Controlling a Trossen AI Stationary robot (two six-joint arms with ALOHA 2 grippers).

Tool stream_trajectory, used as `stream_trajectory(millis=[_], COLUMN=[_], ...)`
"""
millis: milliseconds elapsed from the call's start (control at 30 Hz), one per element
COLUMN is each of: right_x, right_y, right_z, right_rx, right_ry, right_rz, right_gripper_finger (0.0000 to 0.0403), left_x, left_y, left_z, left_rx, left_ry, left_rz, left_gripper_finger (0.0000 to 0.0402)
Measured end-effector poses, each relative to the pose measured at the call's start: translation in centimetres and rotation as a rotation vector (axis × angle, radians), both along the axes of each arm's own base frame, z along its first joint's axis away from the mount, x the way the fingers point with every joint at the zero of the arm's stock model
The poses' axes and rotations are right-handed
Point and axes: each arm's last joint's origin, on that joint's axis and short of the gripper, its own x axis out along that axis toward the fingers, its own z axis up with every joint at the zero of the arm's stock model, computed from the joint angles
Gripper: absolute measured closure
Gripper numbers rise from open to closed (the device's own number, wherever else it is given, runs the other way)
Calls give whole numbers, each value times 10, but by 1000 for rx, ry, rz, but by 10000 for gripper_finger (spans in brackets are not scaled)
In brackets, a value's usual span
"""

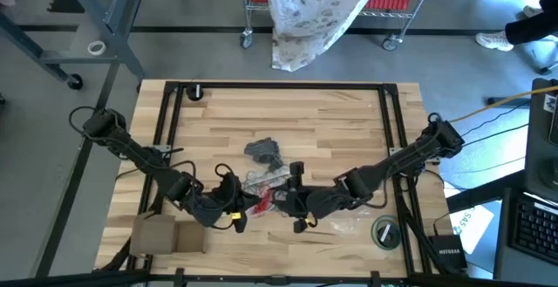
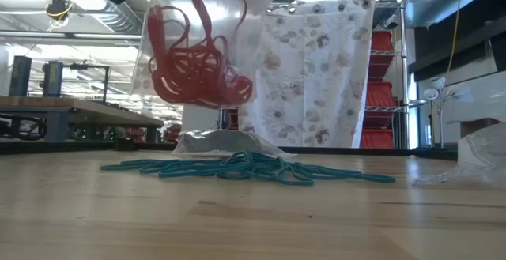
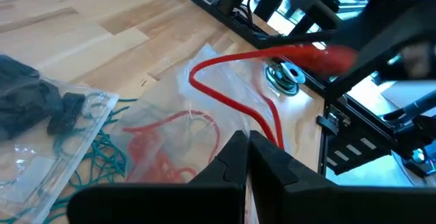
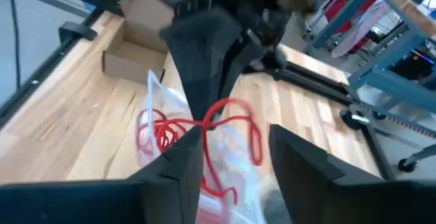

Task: Sort rubber bands
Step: Put the red rubber band into the transparent zip lock bag

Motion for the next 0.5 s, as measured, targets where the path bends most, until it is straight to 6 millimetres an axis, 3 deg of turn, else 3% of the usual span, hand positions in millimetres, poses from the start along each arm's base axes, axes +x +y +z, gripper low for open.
stream_trajectory(millis=[133,233,400,500], right_x=[-15,-22,-17,-19], right_y=[3,4,3,1], right_z=[18,18,20,14], right_rx=[-38,-59,-28,-26], right_ry=[103,183,139,198], right_rz=[6,-2,-23,-41], right_gripper_finger=[229,229,228,228], left_x=[0,0,0,0], left_y=[0,0,1,1], left_z=[0,0,0,0], left_rx=[1,0,0,0], left_ry=[1,0,0,0], left_rz=[0,0,2,3], left_gripper_finger=[401,401,401,401])
